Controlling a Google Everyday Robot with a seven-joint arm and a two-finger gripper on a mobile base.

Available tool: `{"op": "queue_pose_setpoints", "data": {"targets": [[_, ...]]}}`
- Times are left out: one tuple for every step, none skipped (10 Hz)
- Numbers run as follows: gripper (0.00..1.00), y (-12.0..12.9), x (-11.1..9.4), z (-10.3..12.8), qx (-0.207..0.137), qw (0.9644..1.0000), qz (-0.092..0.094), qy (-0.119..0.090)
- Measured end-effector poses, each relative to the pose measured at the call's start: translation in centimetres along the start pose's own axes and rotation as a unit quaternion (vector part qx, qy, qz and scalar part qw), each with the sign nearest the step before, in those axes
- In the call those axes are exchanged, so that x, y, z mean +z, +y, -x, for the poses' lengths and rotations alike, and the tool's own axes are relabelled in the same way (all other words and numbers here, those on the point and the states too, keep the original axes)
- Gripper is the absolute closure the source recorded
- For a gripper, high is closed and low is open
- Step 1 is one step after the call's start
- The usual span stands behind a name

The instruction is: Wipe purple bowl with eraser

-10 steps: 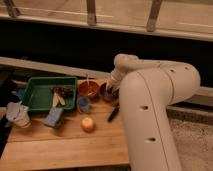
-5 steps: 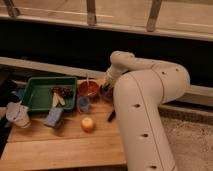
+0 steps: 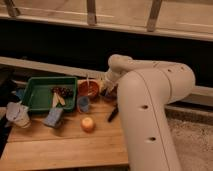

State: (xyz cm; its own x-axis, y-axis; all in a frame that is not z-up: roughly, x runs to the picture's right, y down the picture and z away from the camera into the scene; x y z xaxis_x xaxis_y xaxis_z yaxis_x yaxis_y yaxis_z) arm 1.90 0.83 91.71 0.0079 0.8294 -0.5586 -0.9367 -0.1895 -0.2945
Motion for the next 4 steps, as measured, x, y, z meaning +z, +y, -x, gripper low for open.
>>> {"op": "queue_pose_setpoints", "data": {"targets": [[1.00, -1.2, -0.6, -0.2, 0.013, 0.9999, -0.003, -0.005], [1.00, -2.5, -1.2, 0.1, 0.026, 0.9996, -0.005, -0.013], [1.00, -3.4, -1.6, 1.2, 0.039, 0.9990, -0.002, -0.020], [1.00, -3.8, -1.6, 2.1, 0.047, 0.9987, 0.006, -0.021]]}}
